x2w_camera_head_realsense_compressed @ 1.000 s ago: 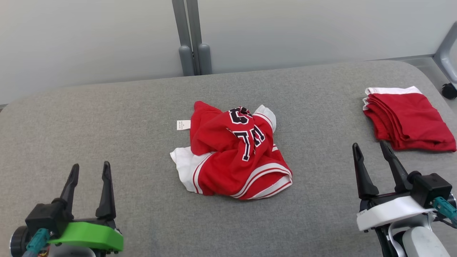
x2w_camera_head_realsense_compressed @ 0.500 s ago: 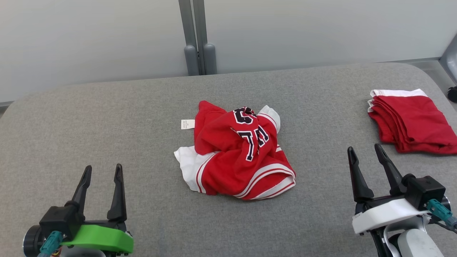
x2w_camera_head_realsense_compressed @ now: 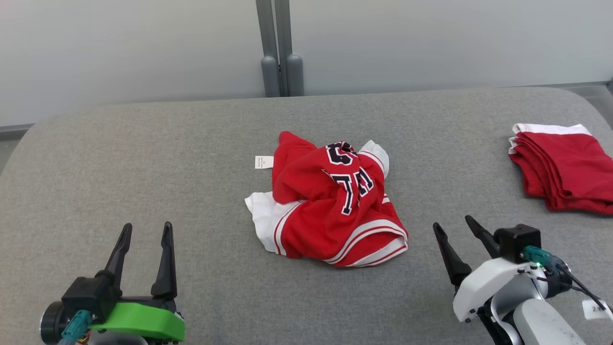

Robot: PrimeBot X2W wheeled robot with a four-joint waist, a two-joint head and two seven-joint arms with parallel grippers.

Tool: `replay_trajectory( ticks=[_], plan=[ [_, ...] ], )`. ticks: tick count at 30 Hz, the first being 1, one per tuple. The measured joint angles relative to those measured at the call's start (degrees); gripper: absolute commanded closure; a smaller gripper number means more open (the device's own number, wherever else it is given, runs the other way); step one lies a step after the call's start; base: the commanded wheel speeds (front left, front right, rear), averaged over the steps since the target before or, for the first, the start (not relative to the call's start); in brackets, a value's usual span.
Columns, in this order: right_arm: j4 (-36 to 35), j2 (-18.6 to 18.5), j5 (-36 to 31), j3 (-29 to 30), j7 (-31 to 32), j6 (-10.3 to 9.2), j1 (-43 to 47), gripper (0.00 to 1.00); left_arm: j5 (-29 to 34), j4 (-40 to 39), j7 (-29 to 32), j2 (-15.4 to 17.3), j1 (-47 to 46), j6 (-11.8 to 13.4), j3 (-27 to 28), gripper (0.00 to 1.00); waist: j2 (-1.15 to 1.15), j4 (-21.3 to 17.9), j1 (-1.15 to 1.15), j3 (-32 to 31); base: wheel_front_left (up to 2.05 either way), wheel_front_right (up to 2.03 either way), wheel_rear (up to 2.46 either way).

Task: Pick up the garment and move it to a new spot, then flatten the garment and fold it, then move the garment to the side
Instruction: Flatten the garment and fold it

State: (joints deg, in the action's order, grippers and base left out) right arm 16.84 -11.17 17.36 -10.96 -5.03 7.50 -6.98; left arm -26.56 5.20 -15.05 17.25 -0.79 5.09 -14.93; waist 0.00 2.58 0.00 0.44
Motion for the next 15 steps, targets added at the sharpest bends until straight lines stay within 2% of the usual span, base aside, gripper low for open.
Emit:
replay_trajectory(
  ticks=[5, 11, 15],
  plan=[
    [6.0, -1.3, 1.7, -4.3, 9.0, 0.02, -5.6, 0.00, 0.5, 0.6, 0.0, -0.4, -1.0, -0.6, -0.2, 0.00, 0.00, 2.5, 0.00, 1.2, 0.00, 0.00, 0.00],
    [12.1, -1.7, 3.1, -5.1, 17.1, 0.00, -10.0, 0.00, 0.5, 1.5, 0.0, -1.0, -2.6, -1.4, 0.1, 0.00, 0.00, 5.8, 0.00, 3.0, 0.00, 0.00, 0.00],
    [14.9, -1.7, 3.5, -5.7, 18.7, 0.00, -11.9, 0.00, 0.5, 2.1, 0.0, -1.6, -3.5, -2.0, 0.4, 0.00, 0.00, 7.9, 0.00, 4.5, 0.00, 0.00, 0.00]
  ],
)
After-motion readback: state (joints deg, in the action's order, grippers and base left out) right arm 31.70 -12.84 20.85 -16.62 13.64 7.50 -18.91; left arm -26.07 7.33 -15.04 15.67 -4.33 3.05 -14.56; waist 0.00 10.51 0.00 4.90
